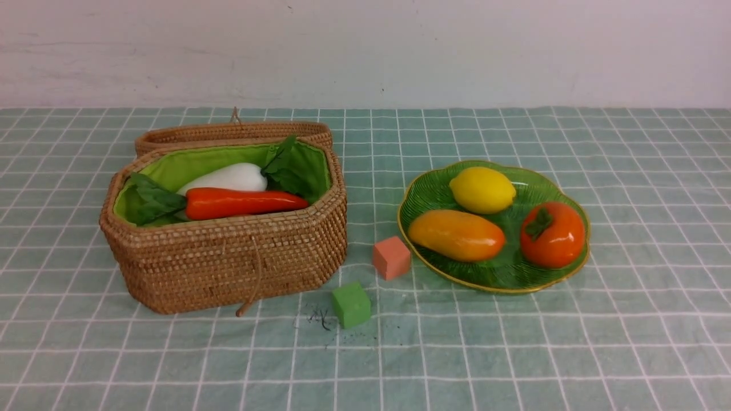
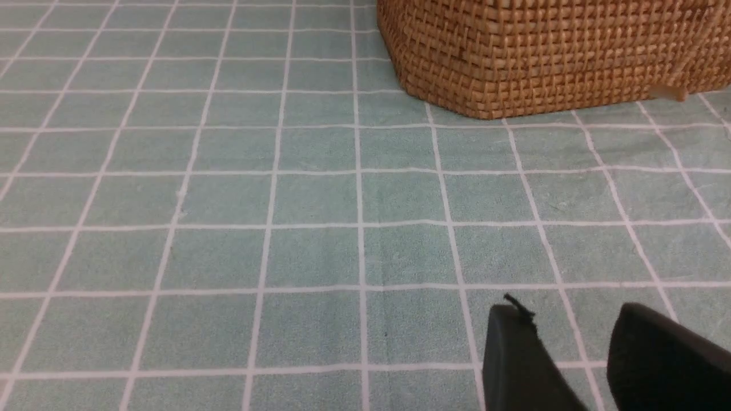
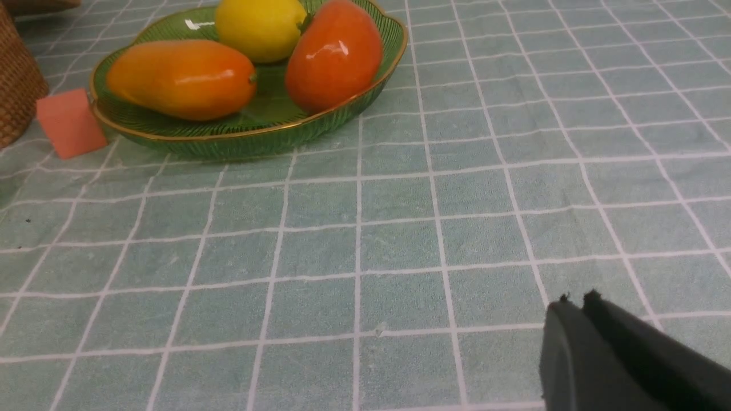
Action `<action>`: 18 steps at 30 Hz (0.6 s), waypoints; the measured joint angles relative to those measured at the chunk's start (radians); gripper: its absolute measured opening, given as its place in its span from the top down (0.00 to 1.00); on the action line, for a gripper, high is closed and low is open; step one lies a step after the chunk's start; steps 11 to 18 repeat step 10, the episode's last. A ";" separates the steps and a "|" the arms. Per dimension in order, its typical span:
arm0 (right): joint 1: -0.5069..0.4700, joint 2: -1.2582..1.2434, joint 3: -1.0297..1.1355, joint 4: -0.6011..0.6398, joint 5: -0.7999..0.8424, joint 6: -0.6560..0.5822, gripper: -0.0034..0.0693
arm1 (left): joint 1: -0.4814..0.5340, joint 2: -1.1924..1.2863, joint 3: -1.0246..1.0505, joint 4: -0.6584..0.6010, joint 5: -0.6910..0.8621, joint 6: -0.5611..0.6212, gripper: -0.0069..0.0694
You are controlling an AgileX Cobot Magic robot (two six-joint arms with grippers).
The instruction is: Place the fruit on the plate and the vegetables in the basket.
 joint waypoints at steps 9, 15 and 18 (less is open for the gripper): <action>0.000 0.000 0.000 -0.001 0.000 0.000 0.91 | 0.014 0.000 0.000 0.001 0.000 0.000 0.60; 0.000 0.000 0.000 -0.001 0.000 0.000 0.90 | 0.014 0.000 0.000 0.002 0.000 0.000 0.60; 0.000 0.000 0.000 -0.001 0.000 0.000 0.90 | 0.014 0.000 0.000 0.002 0.000 0.000 0.60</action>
